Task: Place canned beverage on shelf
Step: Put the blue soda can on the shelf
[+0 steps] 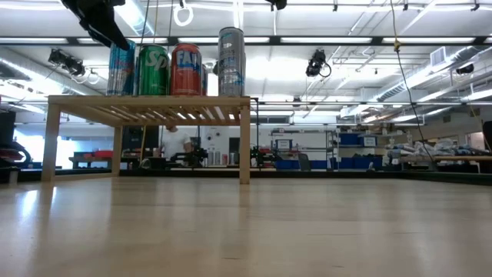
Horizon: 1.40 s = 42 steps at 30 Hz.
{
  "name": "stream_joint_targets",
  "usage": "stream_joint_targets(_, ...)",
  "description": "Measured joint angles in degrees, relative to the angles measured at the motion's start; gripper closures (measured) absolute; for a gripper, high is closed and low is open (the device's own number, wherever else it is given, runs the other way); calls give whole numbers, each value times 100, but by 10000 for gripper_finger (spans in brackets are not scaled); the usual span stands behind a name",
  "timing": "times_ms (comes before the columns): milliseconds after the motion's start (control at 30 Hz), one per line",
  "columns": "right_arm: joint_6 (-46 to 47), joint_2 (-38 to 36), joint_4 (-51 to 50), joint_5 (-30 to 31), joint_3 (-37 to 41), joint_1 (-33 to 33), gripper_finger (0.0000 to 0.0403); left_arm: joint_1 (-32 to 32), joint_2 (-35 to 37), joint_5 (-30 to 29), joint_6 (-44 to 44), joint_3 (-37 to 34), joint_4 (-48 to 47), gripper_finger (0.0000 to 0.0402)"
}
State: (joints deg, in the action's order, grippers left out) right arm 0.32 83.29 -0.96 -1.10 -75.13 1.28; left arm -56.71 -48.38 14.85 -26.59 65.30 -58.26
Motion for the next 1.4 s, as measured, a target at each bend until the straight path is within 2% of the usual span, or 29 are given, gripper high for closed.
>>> stream_joint_targets(133, 0, 0, 1, -1, 0, 2, 48, 0, 2, -3, -8, 0, 0, 138)
stream_joint_targets(433, 0, 0, -1, -1, 0, 1, 48, -1, 2, -226, -107, 0, -39, 89)
stream_joint_targets(633, -1, 0, 1, -1, 0, 0, 48, 0, 42, -225, -99, 0, 53, 87)
stream_joint_targets(1200, 0, 0, 1, -1, 0, 2, 48, 0, 703, -225, 80, 7, 549, 86)
stream_joint_targets(1400, 0, 0, -1, -1, 0, 1, 48, 0, 804, -220, 618, 11, 620, 86)
